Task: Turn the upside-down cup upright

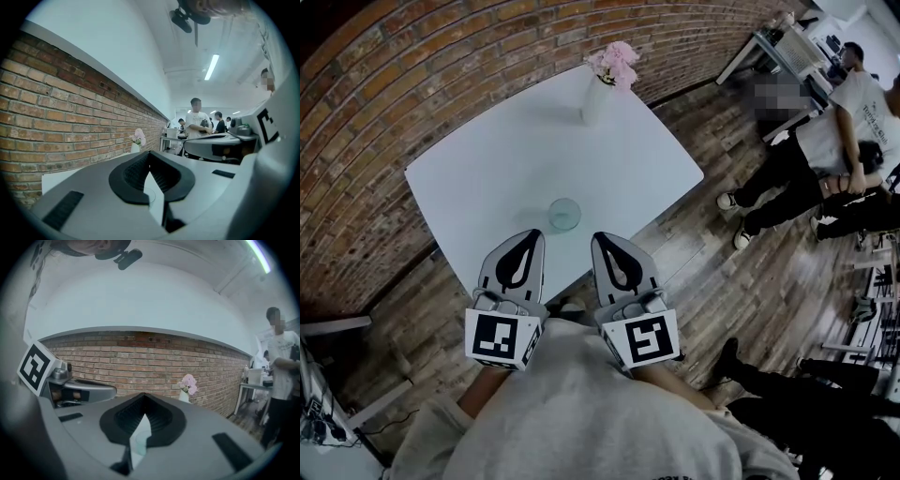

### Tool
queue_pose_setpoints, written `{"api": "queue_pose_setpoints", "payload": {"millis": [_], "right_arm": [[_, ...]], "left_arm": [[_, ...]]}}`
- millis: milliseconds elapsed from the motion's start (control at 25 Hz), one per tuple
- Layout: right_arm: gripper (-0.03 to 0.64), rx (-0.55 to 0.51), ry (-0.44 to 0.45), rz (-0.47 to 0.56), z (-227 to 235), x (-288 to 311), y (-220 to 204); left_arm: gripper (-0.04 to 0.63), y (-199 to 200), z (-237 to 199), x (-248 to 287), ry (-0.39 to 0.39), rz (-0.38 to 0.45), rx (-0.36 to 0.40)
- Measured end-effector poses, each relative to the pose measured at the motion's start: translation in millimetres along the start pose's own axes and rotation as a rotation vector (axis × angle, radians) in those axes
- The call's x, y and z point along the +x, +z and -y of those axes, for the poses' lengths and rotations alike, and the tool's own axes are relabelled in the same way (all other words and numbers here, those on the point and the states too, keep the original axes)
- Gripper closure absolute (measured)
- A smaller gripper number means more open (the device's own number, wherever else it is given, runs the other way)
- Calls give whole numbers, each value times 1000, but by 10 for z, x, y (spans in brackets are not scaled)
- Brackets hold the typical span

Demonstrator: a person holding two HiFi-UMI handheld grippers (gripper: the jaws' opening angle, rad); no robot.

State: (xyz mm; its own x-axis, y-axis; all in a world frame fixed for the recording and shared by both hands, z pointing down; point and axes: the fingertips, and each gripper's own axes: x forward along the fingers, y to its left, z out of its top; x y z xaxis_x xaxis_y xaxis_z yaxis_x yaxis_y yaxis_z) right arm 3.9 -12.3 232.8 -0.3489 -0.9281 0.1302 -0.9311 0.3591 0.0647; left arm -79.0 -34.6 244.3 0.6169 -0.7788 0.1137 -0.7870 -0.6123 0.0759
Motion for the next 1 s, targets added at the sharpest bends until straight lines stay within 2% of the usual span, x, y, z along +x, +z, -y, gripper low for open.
{"api": "queue_pose_setpoints", "payload": {"millis": [360,1000], "right_arm": [[611,-19,39,8,90,121,-70],[607,9,121,-45,80,402,-579]], "left_arm": [[586,-96,15,105,21,-18,27],[586,-448,-33,235,30,-112,20]]}}
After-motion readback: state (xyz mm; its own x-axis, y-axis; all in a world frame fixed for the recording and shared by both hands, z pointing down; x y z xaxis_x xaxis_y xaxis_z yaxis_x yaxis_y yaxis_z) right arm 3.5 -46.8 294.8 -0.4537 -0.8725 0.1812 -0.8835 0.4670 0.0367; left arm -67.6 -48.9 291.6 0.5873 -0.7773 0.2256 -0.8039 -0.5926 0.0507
